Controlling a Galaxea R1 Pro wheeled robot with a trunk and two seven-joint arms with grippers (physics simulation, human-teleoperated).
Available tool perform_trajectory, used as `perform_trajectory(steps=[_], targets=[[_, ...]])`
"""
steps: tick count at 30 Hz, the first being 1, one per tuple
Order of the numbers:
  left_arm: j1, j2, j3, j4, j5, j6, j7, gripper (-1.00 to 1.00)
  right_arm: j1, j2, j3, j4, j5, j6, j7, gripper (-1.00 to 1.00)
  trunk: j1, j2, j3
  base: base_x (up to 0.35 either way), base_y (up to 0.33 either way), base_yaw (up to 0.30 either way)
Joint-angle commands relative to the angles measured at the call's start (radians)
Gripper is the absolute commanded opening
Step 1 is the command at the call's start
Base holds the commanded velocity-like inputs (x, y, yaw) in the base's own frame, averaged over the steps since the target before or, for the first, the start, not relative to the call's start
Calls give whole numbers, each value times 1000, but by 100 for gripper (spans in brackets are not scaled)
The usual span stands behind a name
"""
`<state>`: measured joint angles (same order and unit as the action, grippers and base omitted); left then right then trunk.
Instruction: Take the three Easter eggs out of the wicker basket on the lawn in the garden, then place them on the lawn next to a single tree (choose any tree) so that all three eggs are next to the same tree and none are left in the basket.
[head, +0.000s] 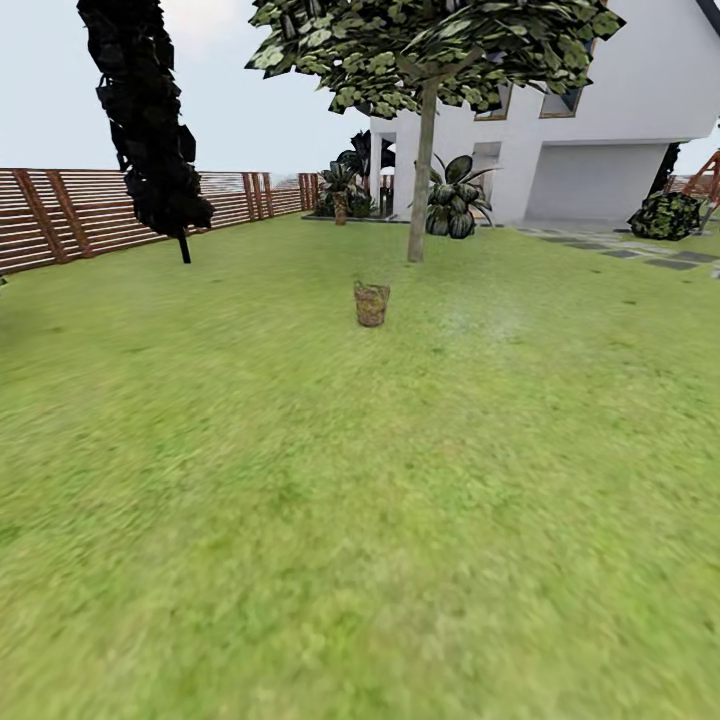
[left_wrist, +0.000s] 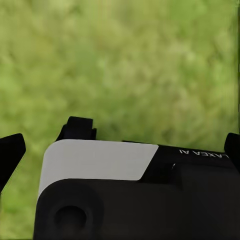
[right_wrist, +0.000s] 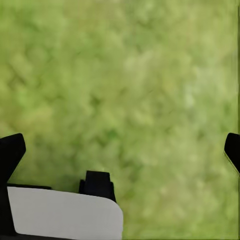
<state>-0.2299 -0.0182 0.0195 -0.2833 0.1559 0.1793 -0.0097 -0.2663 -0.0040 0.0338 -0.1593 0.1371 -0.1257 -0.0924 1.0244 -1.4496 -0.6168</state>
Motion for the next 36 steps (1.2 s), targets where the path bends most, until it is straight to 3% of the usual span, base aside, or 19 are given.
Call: perform_trajectory(steps=[1, 36], targets=[[0, 0, 2, -2, 8, 6, -1, 100, -1, 0, 3, 1, 8, -2, -6, 100, 1, 0, -1, 337, 0, 0], [0, 0, 2, -2, 8, 6, -1, 100, -1, 1, 3, 1, 10, -2, -6, 100, 1, 0, -1, 337, 0, 0]])
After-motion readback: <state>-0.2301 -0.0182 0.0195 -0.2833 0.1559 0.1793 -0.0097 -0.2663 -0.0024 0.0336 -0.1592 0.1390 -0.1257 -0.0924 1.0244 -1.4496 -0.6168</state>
